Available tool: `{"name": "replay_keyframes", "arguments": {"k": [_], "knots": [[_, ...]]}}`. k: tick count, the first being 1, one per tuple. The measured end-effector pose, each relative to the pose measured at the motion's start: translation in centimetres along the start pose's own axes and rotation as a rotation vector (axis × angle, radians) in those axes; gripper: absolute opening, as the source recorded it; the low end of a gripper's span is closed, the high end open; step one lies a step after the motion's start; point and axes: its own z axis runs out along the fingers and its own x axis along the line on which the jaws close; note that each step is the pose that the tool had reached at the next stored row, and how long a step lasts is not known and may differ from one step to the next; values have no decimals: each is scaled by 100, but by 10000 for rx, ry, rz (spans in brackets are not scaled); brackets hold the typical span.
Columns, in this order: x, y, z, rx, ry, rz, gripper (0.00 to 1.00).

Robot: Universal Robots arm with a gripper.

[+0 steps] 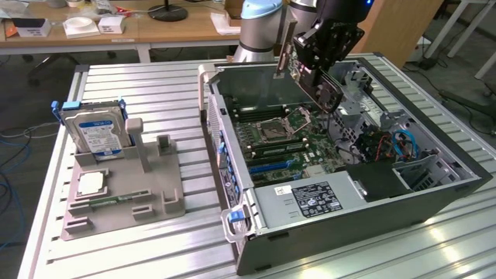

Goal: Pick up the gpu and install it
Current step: 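Insert the gpu into the slot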

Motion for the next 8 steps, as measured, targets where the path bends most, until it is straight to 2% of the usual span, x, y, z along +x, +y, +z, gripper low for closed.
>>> {"name": "replay_keyframes", "arguments": {"k": [5, 8], "knots": [[-1, 0, 1, 6, -16, 325, 27], [0, 0, 0, 7, -18, 328, 27]]}}
